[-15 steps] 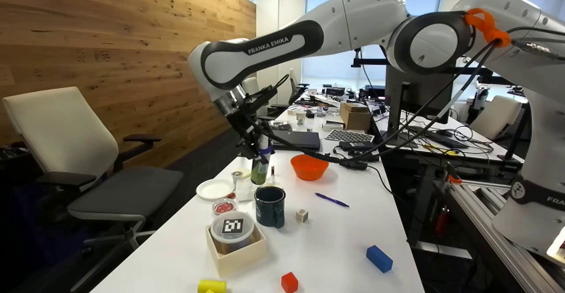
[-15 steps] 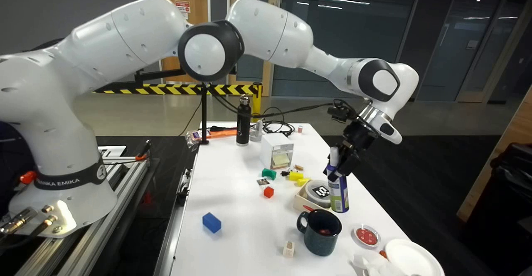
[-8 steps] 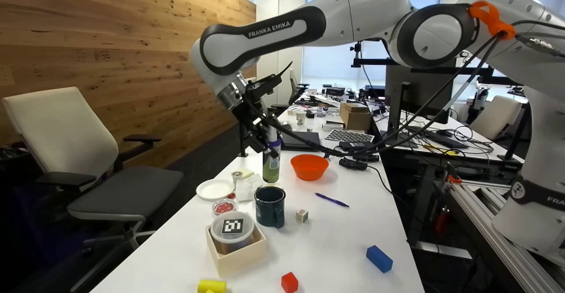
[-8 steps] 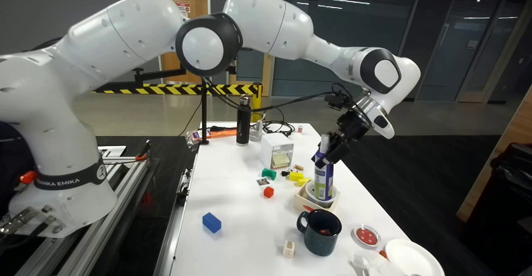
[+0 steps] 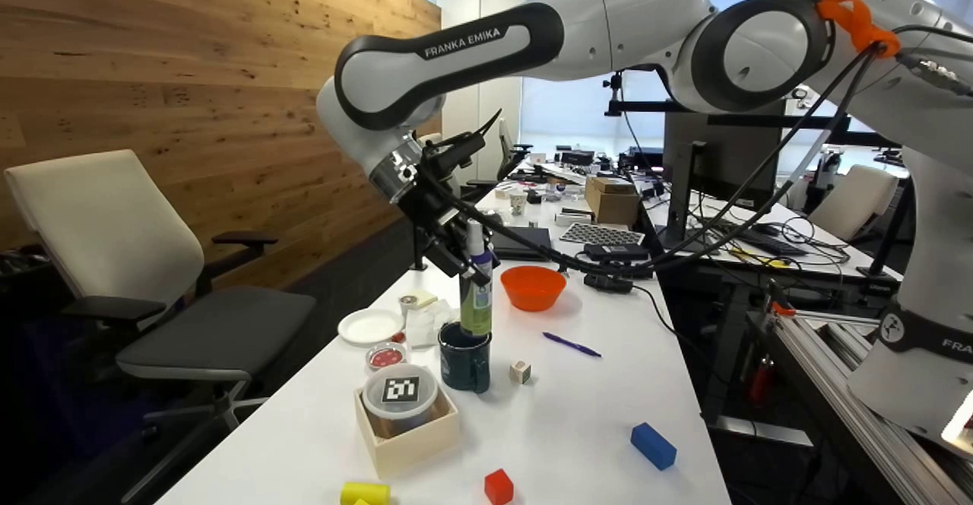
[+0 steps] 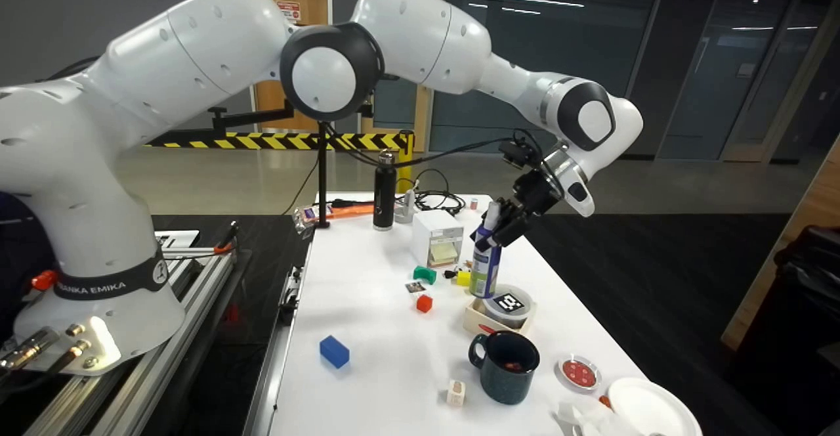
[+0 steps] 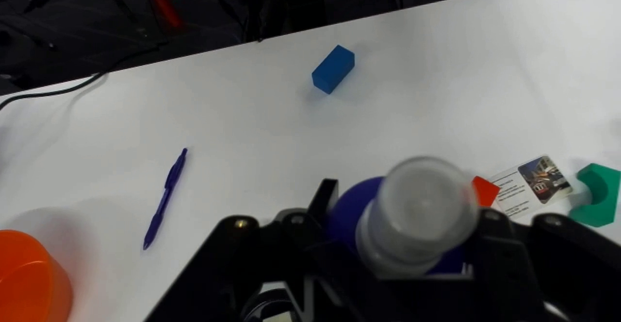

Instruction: Remove the blue bottle from the mug and put it on the table

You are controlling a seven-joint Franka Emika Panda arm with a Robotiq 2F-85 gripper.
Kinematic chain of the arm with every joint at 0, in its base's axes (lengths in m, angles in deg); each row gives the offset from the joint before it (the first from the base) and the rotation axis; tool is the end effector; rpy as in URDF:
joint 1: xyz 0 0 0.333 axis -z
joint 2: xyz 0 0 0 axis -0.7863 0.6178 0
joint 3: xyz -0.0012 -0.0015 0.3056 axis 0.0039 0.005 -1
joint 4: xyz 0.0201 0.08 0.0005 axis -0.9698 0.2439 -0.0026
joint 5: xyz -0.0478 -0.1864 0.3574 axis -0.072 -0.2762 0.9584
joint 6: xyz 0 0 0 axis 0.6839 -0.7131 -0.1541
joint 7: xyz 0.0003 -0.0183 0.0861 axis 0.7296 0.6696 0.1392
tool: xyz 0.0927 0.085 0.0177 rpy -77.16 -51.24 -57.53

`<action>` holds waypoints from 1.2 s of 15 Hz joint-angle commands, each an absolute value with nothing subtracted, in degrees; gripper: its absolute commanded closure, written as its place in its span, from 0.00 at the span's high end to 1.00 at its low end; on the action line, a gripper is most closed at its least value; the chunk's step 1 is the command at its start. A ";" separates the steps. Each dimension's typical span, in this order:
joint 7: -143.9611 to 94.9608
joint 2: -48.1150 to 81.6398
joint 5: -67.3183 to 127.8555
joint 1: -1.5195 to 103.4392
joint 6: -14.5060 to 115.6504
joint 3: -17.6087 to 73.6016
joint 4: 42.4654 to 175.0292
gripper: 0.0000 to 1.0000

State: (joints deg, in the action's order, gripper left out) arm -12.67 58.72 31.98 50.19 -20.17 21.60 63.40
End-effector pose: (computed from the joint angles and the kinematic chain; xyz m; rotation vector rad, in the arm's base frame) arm 0.6891 0.0353 0.2431 2.8228 -0.3173 -1.0676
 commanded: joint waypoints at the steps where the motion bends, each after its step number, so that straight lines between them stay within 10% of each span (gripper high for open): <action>1: -12.37 56.47 34.53 51.16 -15.31 20.03 70.20 0.23; 18: -15.62 46.51 36.76 51.86 0.49 22.70 101.87 0.23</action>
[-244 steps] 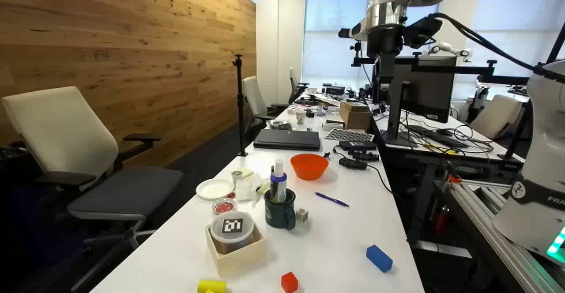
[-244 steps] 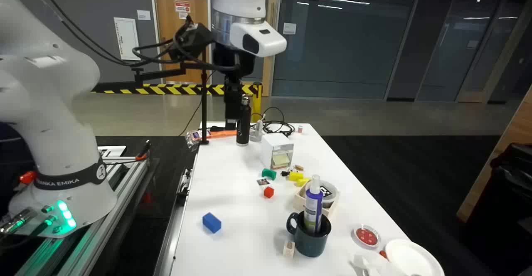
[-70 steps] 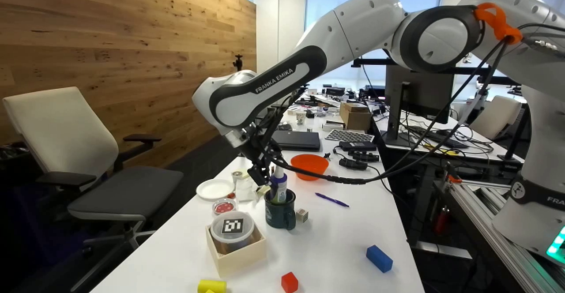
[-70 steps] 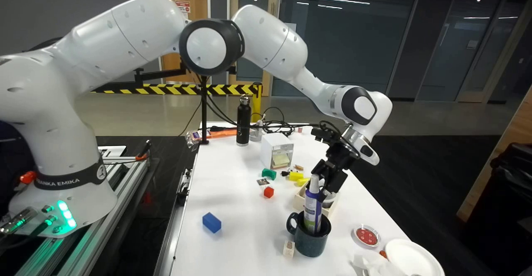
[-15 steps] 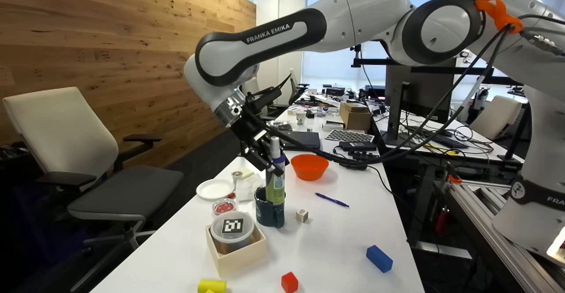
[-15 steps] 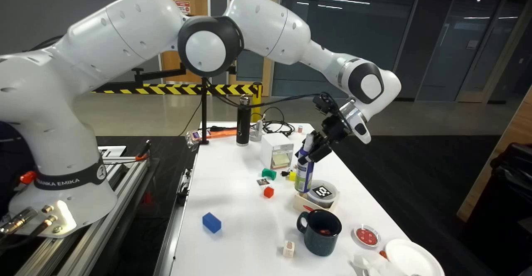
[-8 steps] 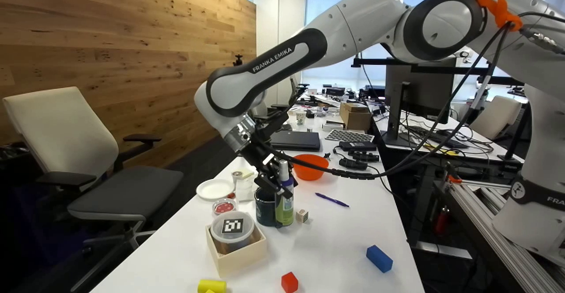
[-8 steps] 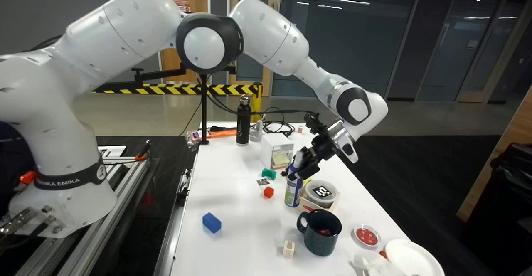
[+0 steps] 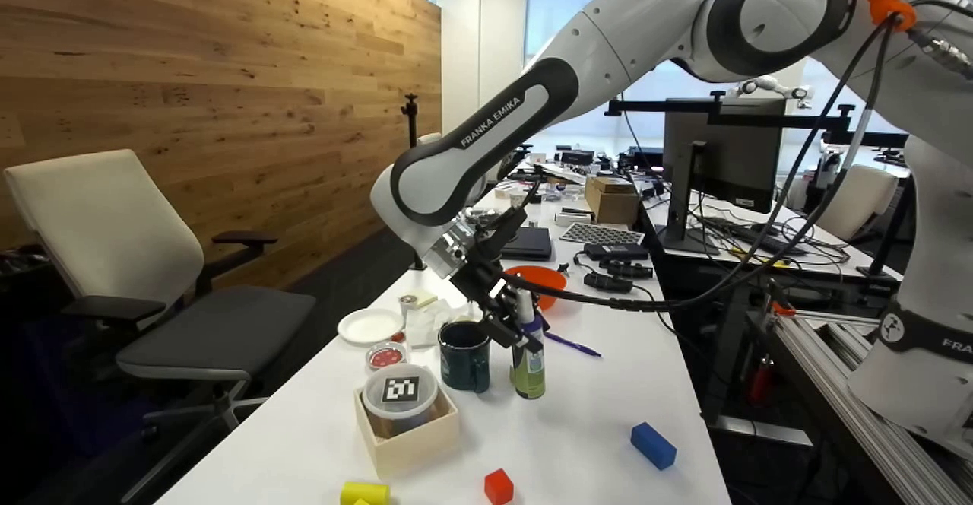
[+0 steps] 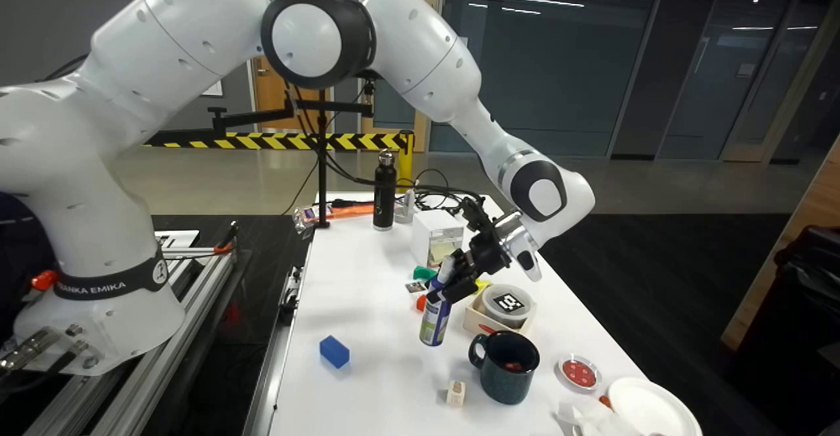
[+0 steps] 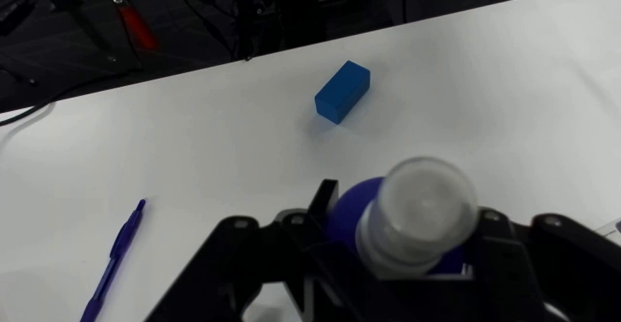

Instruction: Remove the blue bottle from the mug and put it on the table

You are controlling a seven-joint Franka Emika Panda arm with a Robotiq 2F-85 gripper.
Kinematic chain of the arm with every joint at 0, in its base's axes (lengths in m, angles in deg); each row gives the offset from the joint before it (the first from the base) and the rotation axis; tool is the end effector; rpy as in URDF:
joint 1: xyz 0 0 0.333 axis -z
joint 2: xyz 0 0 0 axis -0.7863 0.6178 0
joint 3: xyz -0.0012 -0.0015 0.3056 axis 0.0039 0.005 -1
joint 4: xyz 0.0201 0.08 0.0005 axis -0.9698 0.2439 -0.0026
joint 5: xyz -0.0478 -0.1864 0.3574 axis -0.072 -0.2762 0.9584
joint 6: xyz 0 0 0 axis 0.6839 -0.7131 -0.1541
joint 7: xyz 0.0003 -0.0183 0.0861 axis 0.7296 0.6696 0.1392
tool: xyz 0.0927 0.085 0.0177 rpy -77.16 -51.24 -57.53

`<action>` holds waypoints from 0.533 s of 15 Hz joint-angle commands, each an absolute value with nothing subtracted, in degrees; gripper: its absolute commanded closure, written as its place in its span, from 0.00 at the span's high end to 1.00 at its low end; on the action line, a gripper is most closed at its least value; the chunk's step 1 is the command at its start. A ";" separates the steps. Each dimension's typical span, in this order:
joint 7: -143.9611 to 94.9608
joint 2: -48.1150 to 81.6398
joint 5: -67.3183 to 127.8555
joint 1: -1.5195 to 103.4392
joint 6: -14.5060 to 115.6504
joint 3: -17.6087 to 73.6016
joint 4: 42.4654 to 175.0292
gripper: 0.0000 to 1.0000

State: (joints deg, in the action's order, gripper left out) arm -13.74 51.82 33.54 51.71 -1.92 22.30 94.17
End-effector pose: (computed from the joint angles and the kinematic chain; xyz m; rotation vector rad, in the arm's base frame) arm 0.6163 0.0190 0.1199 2.7798 -0.3327 -1.2182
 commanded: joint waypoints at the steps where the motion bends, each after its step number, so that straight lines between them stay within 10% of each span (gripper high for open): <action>1: -16.00 46.12 37.60 52.00 1.16 22.53 102.93 0.23; 8: -19.90 43.48 39.83 51.94 7.04 22.52 108.50 0.23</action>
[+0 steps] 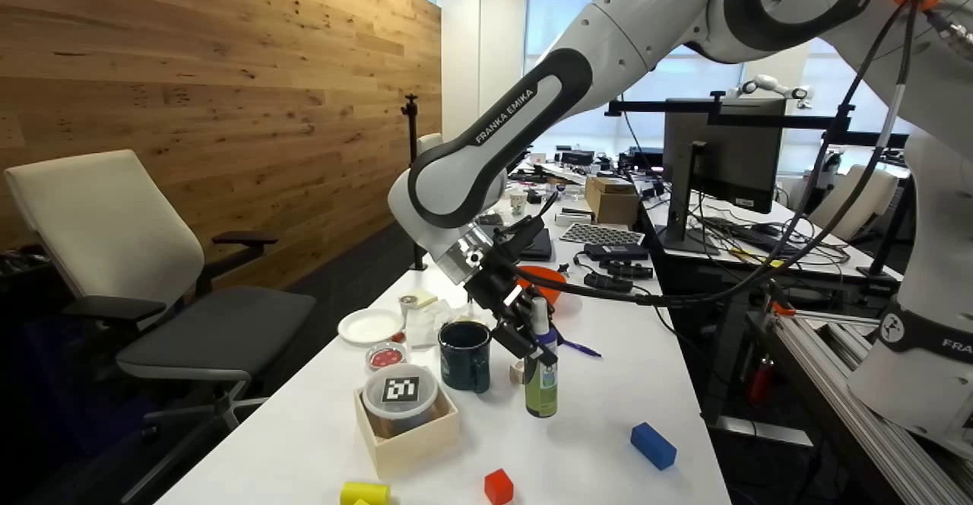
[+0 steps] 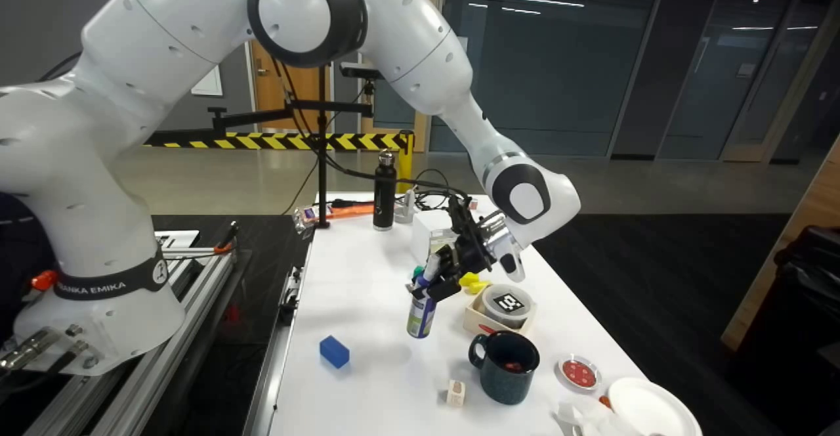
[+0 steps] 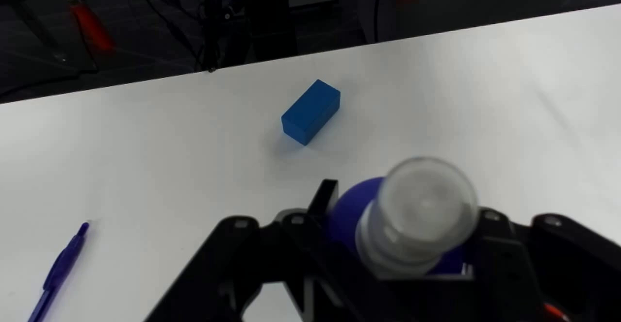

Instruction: Remove the blue bottle from the mug and put it on the table

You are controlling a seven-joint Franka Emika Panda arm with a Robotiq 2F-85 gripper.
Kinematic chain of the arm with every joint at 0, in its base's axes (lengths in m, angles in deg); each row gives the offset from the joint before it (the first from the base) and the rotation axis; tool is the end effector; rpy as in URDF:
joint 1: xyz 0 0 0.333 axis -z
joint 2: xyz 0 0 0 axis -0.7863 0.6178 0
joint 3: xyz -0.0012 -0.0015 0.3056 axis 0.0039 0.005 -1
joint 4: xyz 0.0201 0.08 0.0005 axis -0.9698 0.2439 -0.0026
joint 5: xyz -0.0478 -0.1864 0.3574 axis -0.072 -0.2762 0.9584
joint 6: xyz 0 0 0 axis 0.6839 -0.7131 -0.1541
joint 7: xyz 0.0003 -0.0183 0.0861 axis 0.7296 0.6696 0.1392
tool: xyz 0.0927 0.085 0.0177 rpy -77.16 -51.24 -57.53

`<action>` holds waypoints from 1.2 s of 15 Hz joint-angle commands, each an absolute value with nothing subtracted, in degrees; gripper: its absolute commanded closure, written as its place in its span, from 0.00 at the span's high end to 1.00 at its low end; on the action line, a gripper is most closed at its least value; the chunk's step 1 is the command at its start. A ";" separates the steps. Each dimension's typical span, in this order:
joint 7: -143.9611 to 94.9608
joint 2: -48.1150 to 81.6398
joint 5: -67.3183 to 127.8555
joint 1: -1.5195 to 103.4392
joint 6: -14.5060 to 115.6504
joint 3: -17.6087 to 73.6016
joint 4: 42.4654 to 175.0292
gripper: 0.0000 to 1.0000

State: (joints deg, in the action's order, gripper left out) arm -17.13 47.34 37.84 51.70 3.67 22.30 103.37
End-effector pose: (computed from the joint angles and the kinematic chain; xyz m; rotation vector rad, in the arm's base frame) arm 0.5912 0.0291 0.1132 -2.8646 0.2985 1.2443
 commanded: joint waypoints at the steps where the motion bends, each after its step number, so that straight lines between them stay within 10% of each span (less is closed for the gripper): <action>1: -20.45 43.38 39.62 51.84 8.20 22.51 108.91 0.23; 18: -22.56 44.22 36.33 49.90 14.37 23.52 110.53 0.23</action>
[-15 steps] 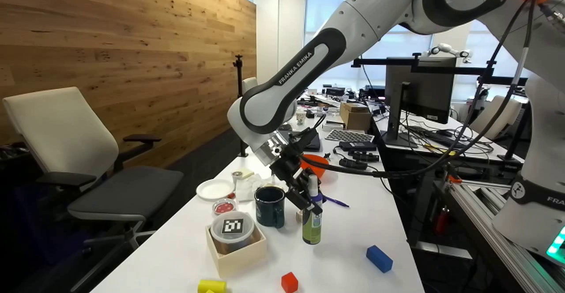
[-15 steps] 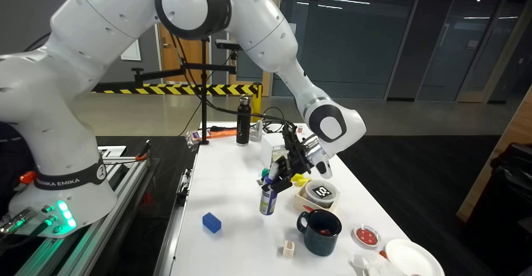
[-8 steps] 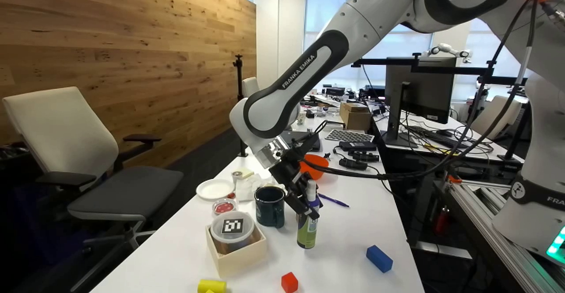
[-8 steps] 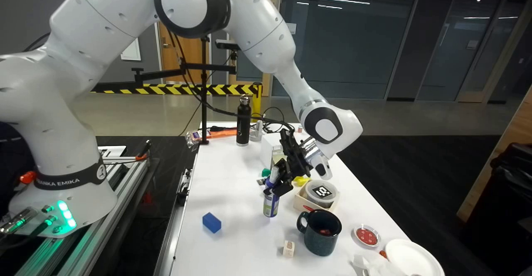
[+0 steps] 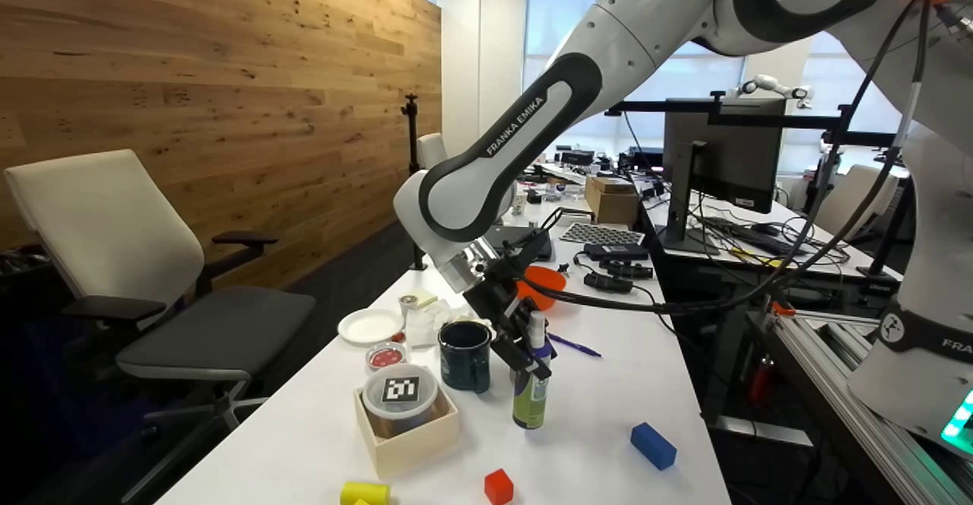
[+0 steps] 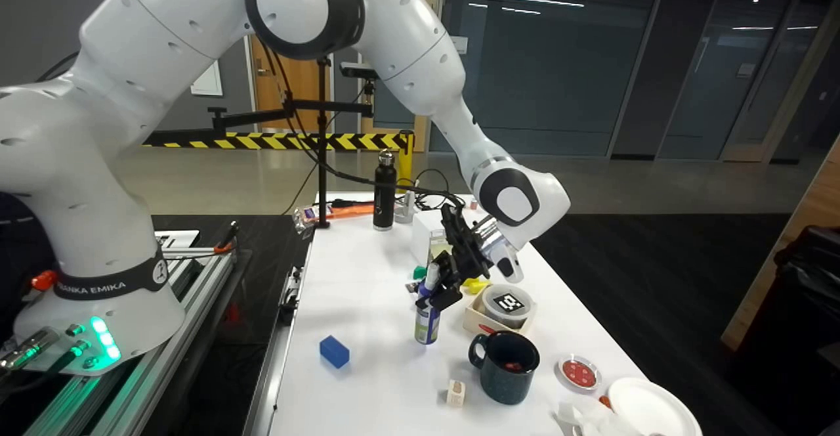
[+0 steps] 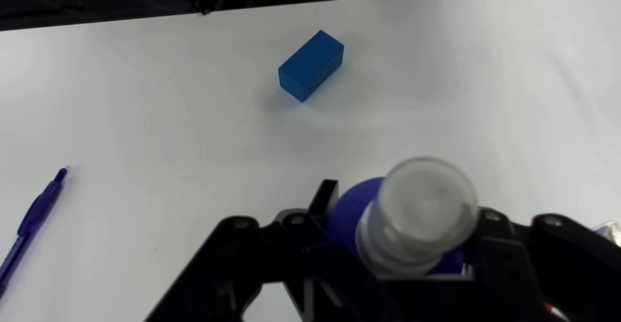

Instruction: Remove the blue bottle from the mug and put it on the table

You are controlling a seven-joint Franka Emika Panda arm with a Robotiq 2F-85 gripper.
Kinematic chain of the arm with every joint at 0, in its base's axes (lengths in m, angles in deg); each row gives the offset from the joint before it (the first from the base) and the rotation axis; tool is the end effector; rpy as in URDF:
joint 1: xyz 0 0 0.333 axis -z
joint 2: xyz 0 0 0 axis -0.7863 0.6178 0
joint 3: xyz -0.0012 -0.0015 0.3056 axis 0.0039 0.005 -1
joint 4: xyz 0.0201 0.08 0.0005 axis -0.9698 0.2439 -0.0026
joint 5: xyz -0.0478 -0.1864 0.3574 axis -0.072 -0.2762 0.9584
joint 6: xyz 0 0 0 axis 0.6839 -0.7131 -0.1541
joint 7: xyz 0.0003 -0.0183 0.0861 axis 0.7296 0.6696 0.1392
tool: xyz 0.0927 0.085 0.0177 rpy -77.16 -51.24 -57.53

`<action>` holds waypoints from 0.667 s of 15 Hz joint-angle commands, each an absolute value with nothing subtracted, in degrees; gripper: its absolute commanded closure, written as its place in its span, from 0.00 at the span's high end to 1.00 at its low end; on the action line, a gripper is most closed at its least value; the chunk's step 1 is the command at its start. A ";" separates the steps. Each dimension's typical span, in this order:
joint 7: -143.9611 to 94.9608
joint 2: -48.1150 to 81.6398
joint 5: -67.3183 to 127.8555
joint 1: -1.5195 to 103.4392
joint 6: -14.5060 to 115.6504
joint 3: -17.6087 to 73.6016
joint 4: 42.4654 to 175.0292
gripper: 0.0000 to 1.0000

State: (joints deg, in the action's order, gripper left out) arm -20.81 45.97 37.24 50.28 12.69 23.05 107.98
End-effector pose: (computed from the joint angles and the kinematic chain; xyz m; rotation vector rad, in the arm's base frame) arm 0.5896 0.0343 0.0981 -2.9278 0.1978 1.0926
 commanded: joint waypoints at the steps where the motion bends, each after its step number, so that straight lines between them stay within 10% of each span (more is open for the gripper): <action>1: -22.51 44.62 36.46 49.90 14.91 23.54 110.44 0.23; 10: -21.78 45.97 34.20 49.06 17.59 24.54 112.13 0.23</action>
State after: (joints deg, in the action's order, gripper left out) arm -21.04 46.76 36.26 50.00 16.80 23.65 110.41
